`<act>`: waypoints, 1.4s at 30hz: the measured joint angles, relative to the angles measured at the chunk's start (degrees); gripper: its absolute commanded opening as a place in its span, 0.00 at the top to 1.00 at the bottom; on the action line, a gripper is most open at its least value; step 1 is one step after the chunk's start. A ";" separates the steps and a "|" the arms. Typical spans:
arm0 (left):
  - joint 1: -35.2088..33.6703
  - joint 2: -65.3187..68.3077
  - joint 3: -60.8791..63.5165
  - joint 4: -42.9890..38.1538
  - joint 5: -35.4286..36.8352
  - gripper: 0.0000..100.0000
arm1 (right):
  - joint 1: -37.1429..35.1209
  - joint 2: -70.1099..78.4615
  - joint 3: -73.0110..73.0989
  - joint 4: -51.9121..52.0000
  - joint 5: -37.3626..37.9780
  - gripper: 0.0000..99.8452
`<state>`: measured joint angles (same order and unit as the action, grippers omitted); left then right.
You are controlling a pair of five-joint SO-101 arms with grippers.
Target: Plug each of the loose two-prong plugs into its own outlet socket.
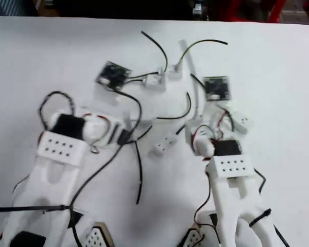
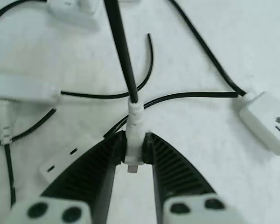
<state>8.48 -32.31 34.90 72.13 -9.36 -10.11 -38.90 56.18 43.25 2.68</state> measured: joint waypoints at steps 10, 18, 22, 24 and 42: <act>-16.70 -13.63 18.46 -7.82 -6.15 0.71 | -9.85 -8.70 -4.57 12.22 4.04 0.98; -22.07 -17.05 27.25 -13.45 -7.30 0.71 | -16.62 -21.10 -1.76 15.21 6.24 0.98; -22.15 -17.05 27.25 -14.95 -7.30 0.71 | -18.37 -22.59 0.79 11.96 6.51 0.98; -21.19 -17.05 27.25 -16.79 -6.07 0.71 | -20.13 -24.00 0.88 11.43 6.51 0.98; -5.54 -17.58 12.57 -17.14 15.21 0.71 | -30.68 -37.54 8.09 10.02 4.84 0.98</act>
<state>2.95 -49.89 47.47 54.99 5.85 -40.79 -76.44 64.26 53.27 7.52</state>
